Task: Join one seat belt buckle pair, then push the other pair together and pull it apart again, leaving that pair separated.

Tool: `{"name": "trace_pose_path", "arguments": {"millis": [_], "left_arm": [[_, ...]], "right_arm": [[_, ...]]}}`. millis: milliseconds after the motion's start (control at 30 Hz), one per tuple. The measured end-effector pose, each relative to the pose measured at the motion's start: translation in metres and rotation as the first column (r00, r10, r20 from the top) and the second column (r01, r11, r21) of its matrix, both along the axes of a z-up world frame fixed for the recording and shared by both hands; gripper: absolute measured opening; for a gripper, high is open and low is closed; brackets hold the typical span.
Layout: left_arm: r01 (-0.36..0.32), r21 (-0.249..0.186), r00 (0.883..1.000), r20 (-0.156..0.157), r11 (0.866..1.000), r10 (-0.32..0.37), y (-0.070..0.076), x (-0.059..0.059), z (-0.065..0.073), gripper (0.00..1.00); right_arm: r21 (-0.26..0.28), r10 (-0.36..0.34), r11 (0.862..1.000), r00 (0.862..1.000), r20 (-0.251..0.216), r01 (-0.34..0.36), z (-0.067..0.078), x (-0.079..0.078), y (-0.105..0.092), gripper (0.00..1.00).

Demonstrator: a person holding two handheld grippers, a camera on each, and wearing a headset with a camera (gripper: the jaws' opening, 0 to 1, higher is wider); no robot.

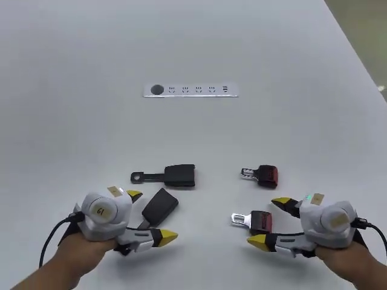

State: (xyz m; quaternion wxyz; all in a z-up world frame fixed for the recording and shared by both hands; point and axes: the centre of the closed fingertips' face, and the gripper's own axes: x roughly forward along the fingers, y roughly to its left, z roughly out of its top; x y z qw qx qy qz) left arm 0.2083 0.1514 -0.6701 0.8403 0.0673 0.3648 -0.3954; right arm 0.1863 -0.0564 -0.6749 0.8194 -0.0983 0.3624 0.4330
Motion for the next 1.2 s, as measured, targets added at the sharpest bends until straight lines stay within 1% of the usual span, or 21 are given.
{"name": "trace_pose_path", "arguments": {"millis": [100,167,267,367,433,533,567,600,667,767,800,867,933,967,1033,1067,1133,1200], "left_arm": [[0.008,0.002,1.000,-0.002,1.000,-0.008,-0.003,0.000,-0.003,0.81],[0.011,0.008,1.000,-0.006,1.000,-0.011,-0.003,0.001,-0.008,0.80],[0.018,0.014,1.000,-0.002,1.000,-0.018,-0.007,0.002,-0.011,0.79],[0.020,0.012,1.000,-0.011,1.000,-0.020,-0.008,0.001,-0.013,0.77],[0.022,0.023,1.000,-0.008,0.999,-0.021,-0.009,0.001,-0.014,0.76],[0.013,0.039,1.000,-0.011,0.999,-0.012,-0.006,0.000,-0.017,0.72],[0.009,0.041,1.000,0.000,0.999,-0.009,-0.006,0.000,-0.017,0.71],[0.008,0.040,1.000,-0.001,0.999,-0.008,-0.006,0.000,-0.017,0.70],[0.006,0.045,1.000,0.007,0.999,-0.006,-0.006,-0.001,-0.017,0.68],[0.003,0.060,1.000,0.021,0.998,-0.004,-0.003,0.001,-0.018,0.65],[0.005,0.071,1.000,0.031,0.997,-0.007,-0.002,0.002,-0.019,0.64],[0.008,0.082,0.999,0.038,0.997,-0.011,-0.001,0.002,-0.021,0.64],[0.023,0.106,0.998,0.054,0.994,-0.029,-0.001,0.001,-0.021,0.63],[0.032,0.108,0.998,0.057,0.994,-0.039,-0.001,0.001,-0.021,0.61],[0.049,0.113,0.997,0.055,0.992,-0.055,-0.003,-0.002,-0.020,0.52],[0.048,0.125,0.996,0.063,0.991,-0.056,-0.002,-0.002,-0.020,0.51],[0.072,0.150,0.994,0.070,0.986,-0.083,-0.001,-0.003,-0.023,0.50],[0.073,0.144,0.994,0.065,0.987,-0.083,-0.002,-0.004,-0.023,0.49]], "right_arm": [[-0.014,0.036,0.999,0.999,-0.007,-0.036,-0.002,-0.003,0.000,0.66],[-0.018,0.050,0.999,0.999,-0.010,-0.051,-0.002,-0.003,0.000,0.65],[-0.023,0.069,0.997,0.997,-0.017,-0.069,-0.003,-0.004,-0.001,0.65],[-0.026,0.079,0.996,0.997,-0.025,-0.080,-0.007,-0.004,-0.003,0.65],[-0.027,0.084,0.996,0.996,-0.027,-0.084,-0.008,-0.004,-0.003,0.65],[-0.025,0.086,0.996,0.996,-0.028,-0.087,-0.010,-0.002,-0.004,0.64],[-0.024,0.087,0.996,0.996,-0.027,-0.088,-0.012,-0.001,-0.004,0.63],[-0.025,0.087,0.996,0.996,-0.027,-0.088,-0.013,0.000,-0.005,0.63],[-0.030,0.093,0.995,0.995,-0.024,-0.094,-0.015,0.001,-0.006,0.62],[-0.034,0.102,0.994,0.995,-0.022,-0.102,-0.017,0.001,-0.006,0.62],[-0.039,0.110,0.993,0.994,-0.020,-0.111,-0.018,0.000,-0.006,0.62],[-0.042,0.117,0.992,0.993,-0.019,-0.118,-0.018,-0.001,-0.005,0.62],[-0.047,0.130,0.990,0.991,-0.018,-0.130,-0.018,-0.001,-0.004,0.60],[-0.053,0.138,0.989,0.990,-0.013,-0.139,-0.019,-0.001,-0.003,0.60],[-0.063,0.155,0.986,0.988,-0.013,-0.155,-0.019,-0.003,-0.002,0.59],[-0.065,0.156,0.986,0.988,-0.015,-0.156,-0.019,-0.005,-0.002,0.58],[-0.074,0.163,0.984,0.987,-0.013,-0.163,-0.019,-0.004,-0.004,0.56],[-0.076,0.169,0.983,0.986,-0.013,-0.169,-0.019,-0.004,-0.004,0.55]]}}
